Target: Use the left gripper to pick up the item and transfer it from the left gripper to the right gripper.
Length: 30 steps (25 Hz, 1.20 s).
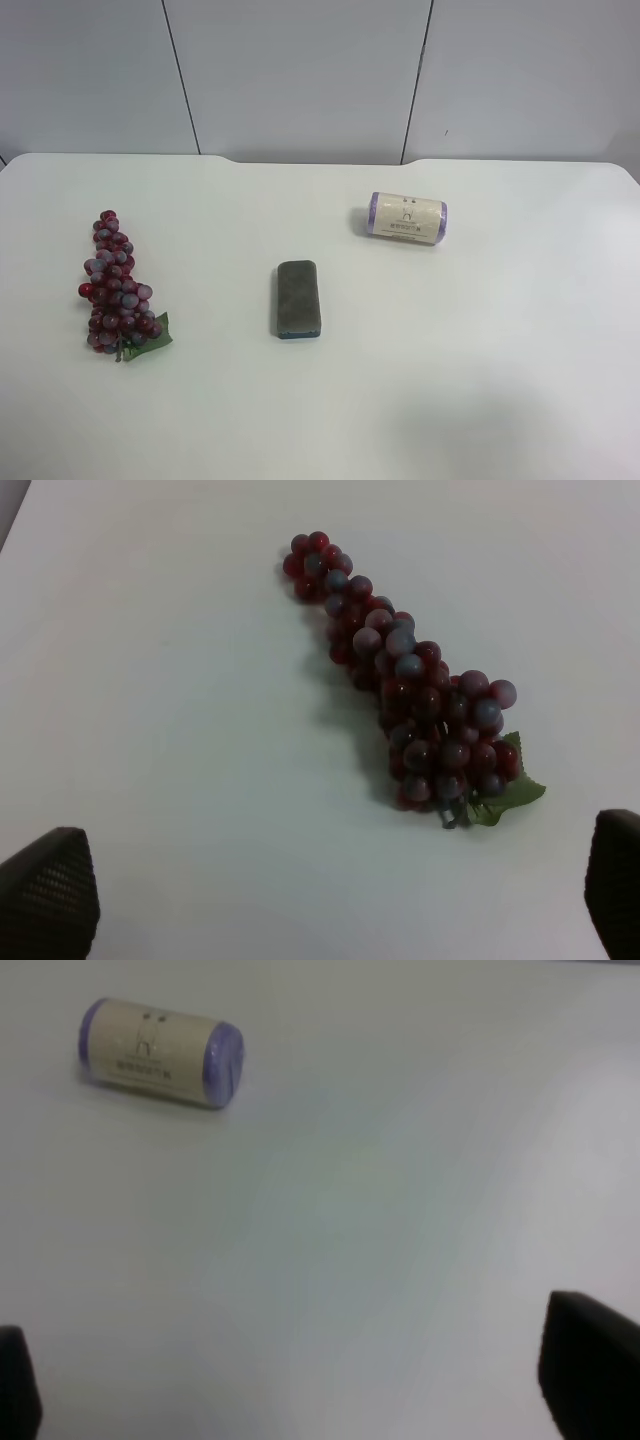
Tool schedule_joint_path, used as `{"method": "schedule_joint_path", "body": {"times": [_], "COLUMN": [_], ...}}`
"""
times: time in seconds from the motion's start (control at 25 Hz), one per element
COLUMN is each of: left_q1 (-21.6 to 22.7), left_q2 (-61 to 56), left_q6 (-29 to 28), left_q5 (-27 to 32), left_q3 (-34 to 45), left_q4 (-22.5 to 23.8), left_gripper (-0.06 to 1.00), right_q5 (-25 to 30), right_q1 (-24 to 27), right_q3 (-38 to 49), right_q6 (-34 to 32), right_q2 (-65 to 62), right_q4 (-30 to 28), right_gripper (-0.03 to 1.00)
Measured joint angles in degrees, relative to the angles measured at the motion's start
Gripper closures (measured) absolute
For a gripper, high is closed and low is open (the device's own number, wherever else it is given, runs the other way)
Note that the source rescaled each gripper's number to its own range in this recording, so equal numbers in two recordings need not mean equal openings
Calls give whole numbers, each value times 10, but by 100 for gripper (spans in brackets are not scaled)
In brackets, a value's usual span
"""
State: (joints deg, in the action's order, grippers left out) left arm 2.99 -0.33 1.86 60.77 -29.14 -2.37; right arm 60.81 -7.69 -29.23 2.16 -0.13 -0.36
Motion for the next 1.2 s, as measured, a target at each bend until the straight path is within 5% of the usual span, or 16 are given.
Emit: {"method": "schedule_joint_path", "body": {"times": [0.52, 1.2], "left_q1": [0, 0], "left_q2": [26, 553], "left_q6": [-19, -75], "left_q5": [1, -20], "left_q3": [-14, -181], "left_q4": [-3, -3], "left_gripper": [-5, -5], "right_q5": [0, 0], "right_q1": [0, 0], "right_q3": [0, 0], "right_q6": [0, 0], "right_q2": [0, 0], "right_q4": [0, 0], "right_gripper": [-3, -3]}}
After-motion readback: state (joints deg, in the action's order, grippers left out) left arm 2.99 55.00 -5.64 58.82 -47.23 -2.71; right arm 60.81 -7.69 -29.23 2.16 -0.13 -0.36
